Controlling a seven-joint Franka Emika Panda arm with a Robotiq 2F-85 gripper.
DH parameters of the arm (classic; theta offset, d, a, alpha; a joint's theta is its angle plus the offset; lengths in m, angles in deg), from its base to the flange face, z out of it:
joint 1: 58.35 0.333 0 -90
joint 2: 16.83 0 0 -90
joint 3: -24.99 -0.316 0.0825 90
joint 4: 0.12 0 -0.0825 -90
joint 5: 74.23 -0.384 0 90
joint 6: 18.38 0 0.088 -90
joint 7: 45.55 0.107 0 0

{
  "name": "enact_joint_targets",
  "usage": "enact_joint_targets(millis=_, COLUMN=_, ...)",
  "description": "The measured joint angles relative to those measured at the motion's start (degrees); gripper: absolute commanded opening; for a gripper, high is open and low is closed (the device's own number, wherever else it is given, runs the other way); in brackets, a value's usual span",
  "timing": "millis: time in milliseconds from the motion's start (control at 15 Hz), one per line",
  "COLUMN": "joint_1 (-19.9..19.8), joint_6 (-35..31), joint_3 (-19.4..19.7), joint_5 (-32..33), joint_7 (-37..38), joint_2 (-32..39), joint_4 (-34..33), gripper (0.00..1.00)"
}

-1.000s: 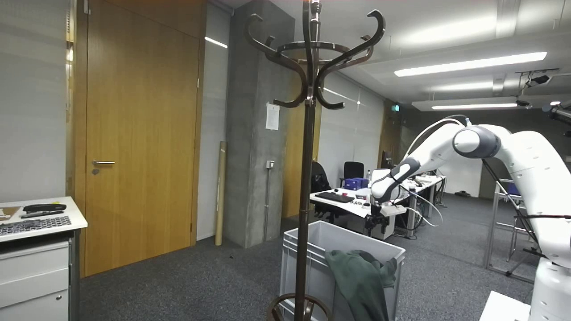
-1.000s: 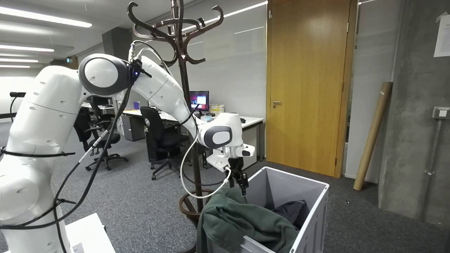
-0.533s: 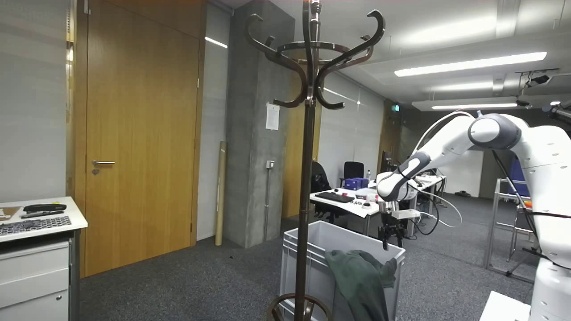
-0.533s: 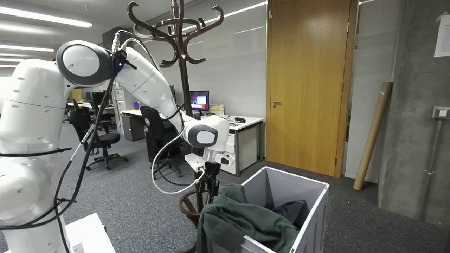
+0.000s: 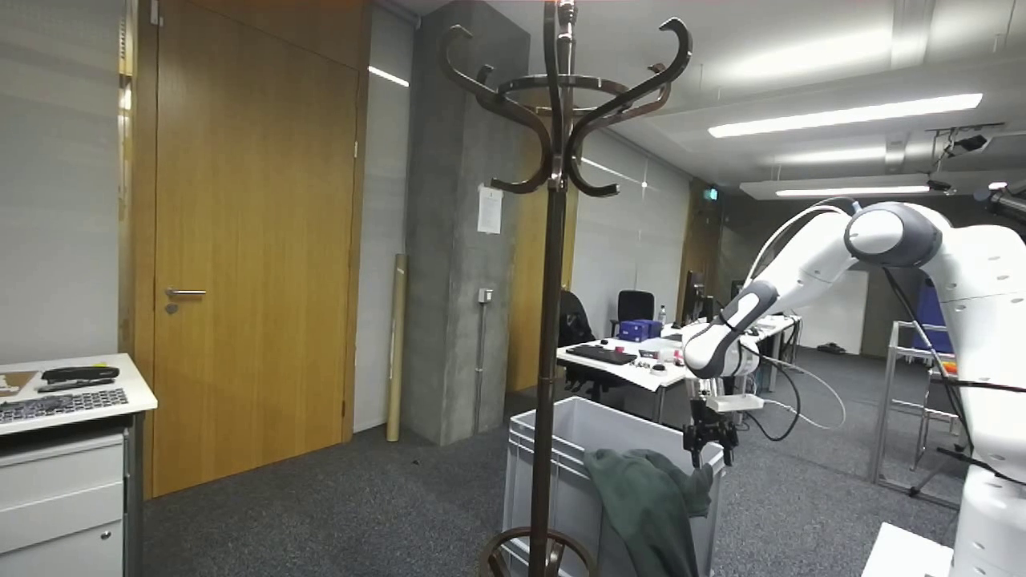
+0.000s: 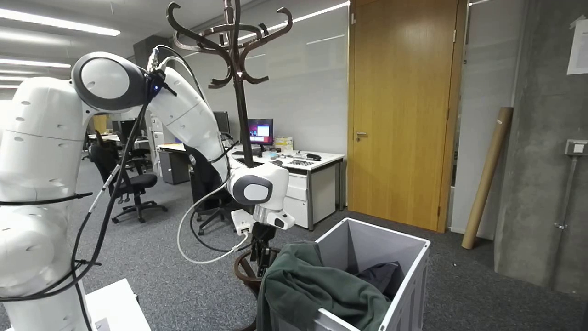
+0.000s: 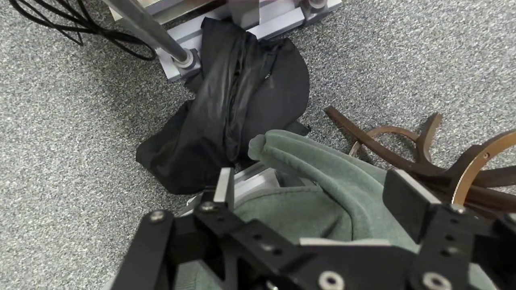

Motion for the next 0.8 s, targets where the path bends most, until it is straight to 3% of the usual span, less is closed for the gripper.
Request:
enact_joint_targets(millis=133, joint_1=0.0, joint_6=-0.3, joint_3=0.0, joint_5=0.0, joint_7=0.0, joint_2=0.3, joint_4=0.0, gripper=1.00)
enact_joint_targets(millis=800, joint_1=3.1, joint_6=-16.4, joint_3=-0.2, joint_5=0.8, joint_7=0.6, joint_2=6.5, joint_4=0.2, gripper=1.00)
